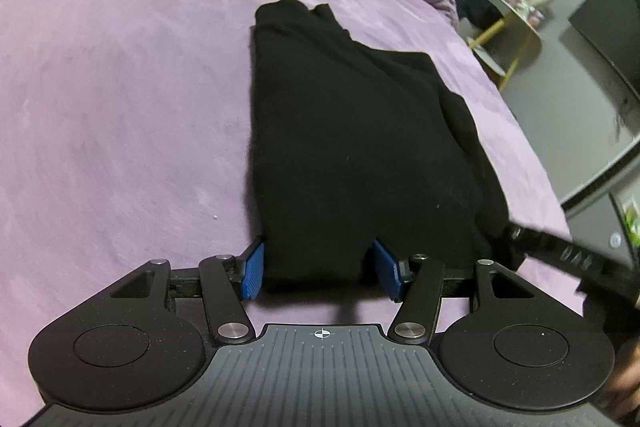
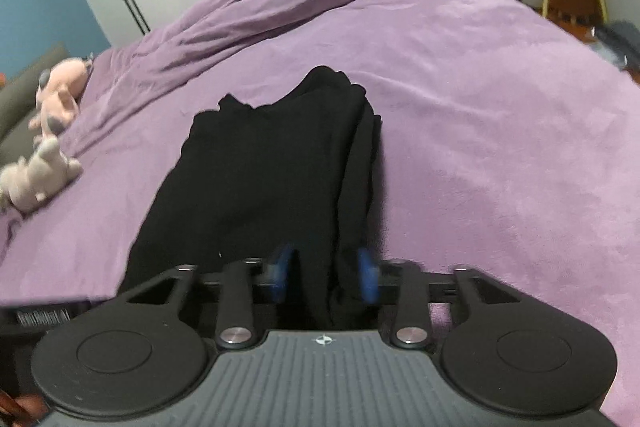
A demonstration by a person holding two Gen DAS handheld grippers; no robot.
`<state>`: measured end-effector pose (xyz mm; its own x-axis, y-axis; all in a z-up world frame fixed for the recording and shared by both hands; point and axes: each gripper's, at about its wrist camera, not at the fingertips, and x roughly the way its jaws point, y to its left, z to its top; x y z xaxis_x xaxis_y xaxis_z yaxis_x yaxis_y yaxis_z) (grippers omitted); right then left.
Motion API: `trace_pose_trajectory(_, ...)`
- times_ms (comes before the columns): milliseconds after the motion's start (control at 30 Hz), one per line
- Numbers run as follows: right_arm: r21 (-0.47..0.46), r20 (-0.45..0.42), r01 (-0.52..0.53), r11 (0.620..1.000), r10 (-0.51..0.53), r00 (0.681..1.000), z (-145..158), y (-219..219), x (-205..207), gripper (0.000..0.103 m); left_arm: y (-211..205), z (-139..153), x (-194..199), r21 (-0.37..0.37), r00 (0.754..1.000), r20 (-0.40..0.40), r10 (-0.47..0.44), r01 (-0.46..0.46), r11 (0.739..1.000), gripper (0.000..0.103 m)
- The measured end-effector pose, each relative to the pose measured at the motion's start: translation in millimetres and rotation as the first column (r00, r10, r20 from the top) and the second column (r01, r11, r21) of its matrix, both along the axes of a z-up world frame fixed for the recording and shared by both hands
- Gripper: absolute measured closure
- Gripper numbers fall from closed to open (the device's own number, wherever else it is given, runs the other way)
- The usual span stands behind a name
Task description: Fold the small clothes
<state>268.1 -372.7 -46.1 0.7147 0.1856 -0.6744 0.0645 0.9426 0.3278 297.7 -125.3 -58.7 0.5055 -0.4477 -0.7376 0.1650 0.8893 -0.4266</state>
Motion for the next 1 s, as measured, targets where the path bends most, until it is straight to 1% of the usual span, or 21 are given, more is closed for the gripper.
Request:
trace_pose_trajectory(33, 0.031, 0.008, -0.003, 1.000, 0.003, 1.000, 3, -2, -1, 0.087, 1, 1, 1, -0.008, 1.000, -0.007, 0.008, -0.008, 1.000, 0.042)
trace_pose_trajectory(100, 0.238, 0.020, 0.015, 0.971, -0.020, 1.000, 2, -23, 1, 0.088, 3, 4, 2, -0.025, 1.000, -0.017, 0.018, -0.018, 1.000, 0.044)
trace_pose_trajectory(133, 0.376, 0.019, 0.039, 0.926, -0.049, 0.999, -3, -38, -1, 0.088, 6, 4, 3, -0.039, 0.999, -0.022, 0.026, -0.027, 0.999, 0.044)
trace_pose_trajectory(167, 0.514, 0.012, 0.061, 0.855, -0.078, 0.997, -12, -55, -2, 0.088, 9, 5, 4, -0.052, 0.999, -0.027, 0.037, -0.038, 0.998, 0.044)
trace_pose_trajectory(200, 0.611, -0.007, 0.081, 0.788, -0.097, 0.995, -23, -68, -4, 0.089, 11, 5, 5, -0.058, 0.998, -0.031, 0.049, -0.051, 0.997, 0.044)
trace_pose_trajectory(233, 0.668, -0.037, 0.098, 0.738, -0.099, 0.994, -36, -77, -4, 0.089, 12, 5, 6, -0.060, 0.998, -0.033, 0.061, -0.063, 0.996, 0.044)
trace_pose_trajectory(267, 0.659, -0.079, 0.130, 0.741, -0.103, 0.992, -45, -82, -3, 0.089, 13, 5, 7, -0.060, 0.997, -0.033, 0.068, -0.070, 0.996, 0.044)
trace_pose_trajectory(300, 0.574, -0.124, 0.169, 0.801, -0.119, 0.985, -50, -83, -3, 0.089, 13, 4, 8, -0.058, 0.997, -0.034, 0.072, -0.074, 0.996, 0.044)
trace_pose_trajectory(333, 0.482, -0.131, 0.163, 0.861, -0.113, 0.985, -52, -80, -3, 0.089, 13, 4, 10, -0.056, 0.996, -0.038, 0.074, -0.077, 0.995, 0.044)
trace_pose_trajectory(433, 0.356, -0.090, 0.093, 0.930, -0.066, 0.994, -37, -74, -1, 0.083, 16, 4, 15, -0.059, 0.997, -0.029, 0.073, -0.075, 0.995, 0.044)
trace_pose_trajectory(467, 0.306, -0.067, 0.083, 0.949, -0.065, 0.996, -30, -73, 1, 0.075, 18, 5, 18, -0.054, 0.997, -0.021, 0.075, -0.076, 0.996, 0.044)
trace_pose_trajectory(500, 0.269, -0.049, 0.092, 0.959, -0.082, 0.995, -25, -75, 4, 0.062, 21, 5, 21, -0.049, 0.997, -0.013, 0.082, -0.082, 0.995, 0.044)
trace_pose_trajectory(533, 0.259, -0.048, 0.109, 0.960, -0.100, 0.994, -23, -79, 9, 0.056, 24, 6, 24, -0.050, 0.996, -0.009, 0.091, -0.091, 0.995, 0.044)
trace_pose_trajectory(600, 0.365, -0.058, 0.105, 0.925, -0.090, 0.994, -30, -92, 24, 0.043, 29, 4, 34, -0.096, 0.995, -0.015, 0.101, -0.102, 0.990, 0.041)
trace_pose_trajectory(667, 0.532, -0.081, 0.096, 0.841, -0.063, 0.995, -46, -105, 43, 0.042, 30, -3, 49, -0.163, 0.996, -0.043, 0.080, -0.086, 0.983, 0.041)
trace_pose_trajectory(733, 0.577, -0.092, 0.089, 0.812, -0.043, 0.995, -55, -108, 57, 0.043, 27, -14, 64, -0.189, 0.992, -0.098, 0.085, -0.103, 0.977, 0.041)
trace_pose_trajectory(833, 0.541, -0.084, 0.041, 0.840, 0.005, 0.996, -56, -93, 73, 0.050, 24, -28, 78, -0.252, 0.986, -0.140, 0.092, -0.125, 0.960, 0.040)
trace_pose_trajectory(900, 0.496, -0.098, 0.027, 0.868, 0.025, 0.995, -56, -82, 80, 0.071, 22, -32, 84, -0.275, 0.983, -0.150, 0.102, -0.140, 0.951, 0.040)
trace_pose_trajectory(933, 0.483, -0.099, 0.027, 0.875, 0.024, 0.995, -54, -78, 79, 0.073, 21, -33, 87, -0.280, 0.982, -0.157, 0.105, -0.146, 0.949, 0.040)
trace_pose_trajectory(967, 0.469, -0.096, 0.030, 0.882, 0.017, 0.995, -52, -74, 79, 0.077, 19, -33, 89, -0.276, 0.980, -0.167, 0.105, -0.149, 0.950, 0.043)
trace_pose_trajectory(1000, 0.452, -0.098, 0.041, 0.891, 0.004, 0.995, -50, -69, 80, 0.080, 16, -32, 92, -0.260, 0.979, -0.178, 0.102, -0.147, 0.954, 0.057)
